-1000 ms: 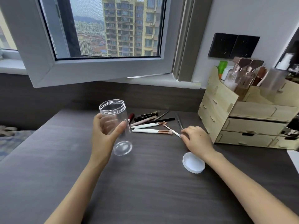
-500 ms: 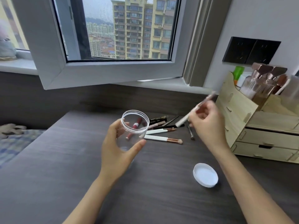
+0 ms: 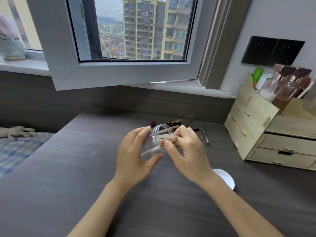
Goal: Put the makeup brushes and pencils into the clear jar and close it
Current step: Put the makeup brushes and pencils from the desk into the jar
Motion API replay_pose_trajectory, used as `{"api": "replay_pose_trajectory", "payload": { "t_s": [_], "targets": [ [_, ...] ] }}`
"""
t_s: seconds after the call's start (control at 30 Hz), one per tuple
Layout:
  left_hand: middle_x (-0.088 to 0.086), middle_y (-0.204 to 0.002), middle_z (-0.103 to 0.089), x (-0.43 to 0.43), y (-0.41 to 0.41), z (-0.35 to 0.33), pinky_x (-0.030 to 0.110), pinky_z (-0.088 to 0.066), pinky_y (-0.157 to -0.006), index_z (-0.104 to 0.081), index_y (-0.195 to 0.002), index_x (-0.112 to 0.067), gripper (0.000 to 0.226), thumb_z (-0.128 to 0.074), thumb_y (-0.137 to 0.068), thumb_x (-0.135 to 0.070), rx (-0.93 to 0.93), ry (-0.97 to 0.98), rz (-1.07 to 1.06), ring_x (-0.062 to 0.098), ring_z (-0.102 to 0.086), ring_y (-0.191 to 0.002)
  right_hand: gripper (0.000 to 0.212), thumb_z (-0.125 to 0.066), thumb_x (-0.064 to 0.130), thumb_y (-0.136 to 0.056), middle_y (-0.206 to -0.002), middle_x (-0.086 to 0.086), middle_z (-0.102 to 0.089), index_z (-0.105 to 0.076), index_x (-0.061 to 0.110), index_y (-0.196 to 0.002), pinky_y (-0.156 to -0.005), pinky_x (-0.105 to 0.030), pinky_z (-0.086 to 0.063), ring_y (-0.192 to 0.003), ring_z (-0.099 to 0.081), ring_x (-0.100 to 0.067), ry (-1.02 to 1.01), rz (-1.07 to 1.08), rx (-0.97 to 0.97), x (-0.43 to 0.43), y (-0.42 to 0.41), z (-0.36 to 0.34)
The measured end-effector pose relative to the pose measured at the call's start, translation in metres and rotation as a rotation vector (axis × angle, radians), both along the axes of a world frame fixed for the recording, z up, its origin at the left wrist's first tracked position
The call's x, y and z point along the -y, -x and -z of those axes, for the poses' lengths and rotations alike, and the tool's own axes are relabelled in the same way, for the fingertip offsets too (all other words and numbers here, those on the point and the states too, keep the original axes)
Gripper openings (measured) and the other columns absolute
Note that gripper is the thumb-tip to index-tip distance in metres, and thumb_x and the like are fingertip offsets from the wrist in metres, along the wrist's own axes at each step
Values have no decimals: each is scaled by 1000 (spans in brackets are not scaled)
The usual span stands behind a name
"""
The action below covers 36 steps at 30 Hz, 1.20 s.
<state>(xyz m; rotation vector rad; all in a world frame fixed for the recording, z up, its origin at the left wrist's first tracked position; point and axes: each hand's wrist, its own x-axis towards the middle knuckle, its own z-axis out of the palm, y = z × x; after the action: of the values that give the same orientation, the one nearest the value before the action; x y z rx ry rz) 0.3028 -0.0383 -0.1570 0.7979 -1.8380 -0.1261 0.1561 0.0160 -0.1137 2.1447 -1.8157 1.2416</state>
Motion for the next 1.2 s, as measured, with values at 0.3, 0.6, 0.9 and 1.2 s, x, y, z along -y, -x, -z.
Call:
{"api": "replay_pose_trajectory", "payload": {
  "t_s": [0.3,0.6,0.9,1.2],
  "targets": [
    [-8,-115,-50,3,-3,0,2,-27,-94,-51,-122,-9,71,-78,-62,-36,-43,-56,-52,11,-49,-107,26,-51,26,-91,-82,-2,-70,-69,9,-85,-67,-28,-43,-83,-64,-24,-76,417,338,39,85,15],
    [-11,-114,-54,9,-9,2,3,-31,-89,-50,-121,-20,69,-84,-61,-27,-221,-167,-69,-3,-48,-102,33,-55,30,-90,-120,-17,-62,-59,4,-111,-82,-33,-48,-111,-58,-34,-668,730,-53,99,131,38],
    [-13,-113,-55,11,-10,2,6,-34,-89,-50,-121,-20,68,-77,-62,-42,-239,-183,-58,-1,-49,-103,15,-48,2,-83,-56,-13,-57,-53,3,-69,-33,-15,-38,-30,-50,-9,-346,312,1019,68,118,-4],
    [-18,-118,-52,3,-9,3,9,-37,-92,-48,-123,-22,71,-78,-61,-42,-174,-138,-34,-3,-50,-107,9,-68,8,-79,-67,4,-68,-65,13,-73,-58,-18,-50,-63,-64,-6,-53,-285,702,-4,0,-51]
  ]
}}
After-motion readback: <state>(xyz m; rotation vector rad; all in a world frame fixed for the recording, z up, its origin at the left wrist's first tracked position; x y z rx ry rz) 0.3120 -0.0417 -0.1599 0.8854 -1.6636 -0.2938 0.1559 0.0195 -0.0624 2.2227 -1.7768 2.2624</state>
